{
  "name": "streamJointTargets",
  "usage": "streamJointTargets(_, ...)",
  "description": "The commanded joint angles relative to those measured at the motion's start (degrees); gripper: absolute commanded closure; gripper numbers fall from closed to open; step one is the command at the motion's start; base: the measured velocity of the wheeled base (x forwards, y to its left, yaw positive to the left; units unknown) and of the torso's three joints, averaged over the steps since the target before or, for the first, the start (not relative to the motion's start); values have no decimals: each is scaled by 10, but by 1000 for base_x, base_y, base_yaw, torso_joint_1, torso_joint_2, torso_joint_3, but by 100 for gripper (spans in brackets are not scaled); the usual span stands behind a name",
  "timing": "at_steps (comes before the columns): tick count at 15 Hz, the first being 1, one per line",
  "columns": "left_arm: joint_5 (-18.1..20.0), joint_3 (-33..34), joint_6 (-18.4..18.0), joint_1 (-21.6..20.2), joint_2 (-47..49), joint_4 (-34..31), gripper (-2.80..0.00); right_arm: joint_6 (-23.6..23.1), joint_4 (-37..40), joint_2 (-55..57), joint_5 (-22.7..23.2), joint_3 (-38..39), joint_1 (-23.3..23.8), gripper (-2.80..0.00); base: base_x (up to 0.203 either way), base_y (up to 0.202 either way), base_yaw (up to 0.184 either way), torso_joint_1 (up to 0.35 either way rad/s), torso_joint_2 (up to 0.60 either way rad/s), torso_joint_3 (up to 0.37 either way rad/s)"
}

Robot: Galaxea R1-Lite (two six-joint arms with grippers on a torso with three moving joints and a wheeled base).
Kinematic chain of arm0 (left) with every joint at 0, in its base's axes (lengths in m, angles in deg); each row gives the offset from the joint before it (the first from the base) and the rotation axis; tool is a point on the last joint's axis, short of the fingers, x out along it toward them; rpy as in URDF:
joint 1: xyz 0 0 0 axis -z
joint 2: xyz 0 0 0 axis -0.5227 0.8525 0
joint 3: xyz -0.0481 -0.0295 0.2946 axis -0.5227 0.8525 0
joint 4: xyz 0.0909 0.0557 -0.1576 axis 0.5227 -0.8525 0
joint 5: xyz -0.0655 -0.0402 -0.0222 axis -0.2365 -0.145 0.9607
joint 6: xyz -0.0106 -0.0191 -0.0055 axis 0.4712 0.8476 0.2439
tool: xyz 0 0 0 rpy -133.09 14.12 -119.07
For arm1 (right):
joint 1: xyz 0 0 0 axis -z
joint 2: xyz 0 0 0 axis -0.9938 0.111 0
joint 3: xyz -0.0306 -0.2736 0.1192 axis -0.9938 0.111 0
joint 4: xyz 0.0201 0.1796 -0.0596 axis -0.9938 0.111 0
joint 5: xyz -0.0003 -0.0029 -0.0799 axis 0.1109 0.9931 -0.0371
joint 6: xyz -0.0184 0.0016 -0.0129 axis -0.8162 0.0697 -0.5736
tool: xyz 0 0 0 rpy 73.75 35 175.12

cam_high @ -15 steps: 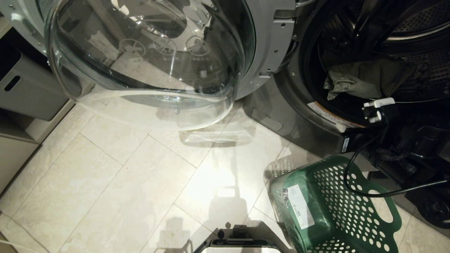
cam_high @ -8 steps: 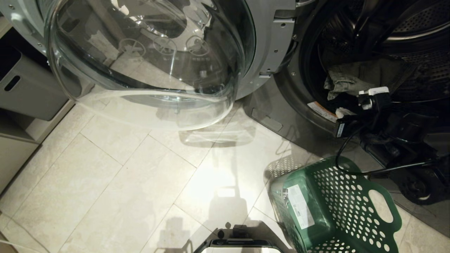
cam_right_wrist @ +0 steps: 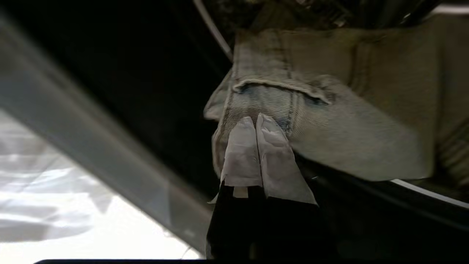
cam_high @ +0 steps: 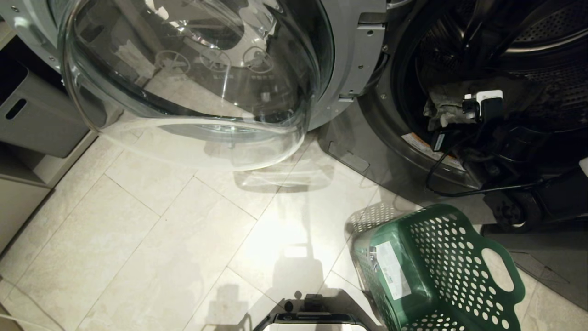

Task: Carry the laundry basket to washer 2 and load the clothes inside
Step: Close the washing machine door with the left hand

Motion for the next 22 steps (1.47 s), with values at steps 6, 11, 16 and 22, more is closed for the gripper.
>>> streamJointTargets(6,0,0,0,0,1,0,0,-12,-19,-7,-2,-36,43,0,0,0,0,0,0,0)
streamJointTargets(11,0,0,0,0,1,0,0,-16,-27,-29,-3,-16,42,0,0,0,0,0,0,0)
streamJointTargets(16,0,0,0,0,1,0,0,-2,116,-101,-3,62,39,0,0,0,0,0,0,0)
streamJointTargets(22,0,0,0,0,1,0,0,31,196,-103,-54,86,37,0,0,0,0,0,0,0)
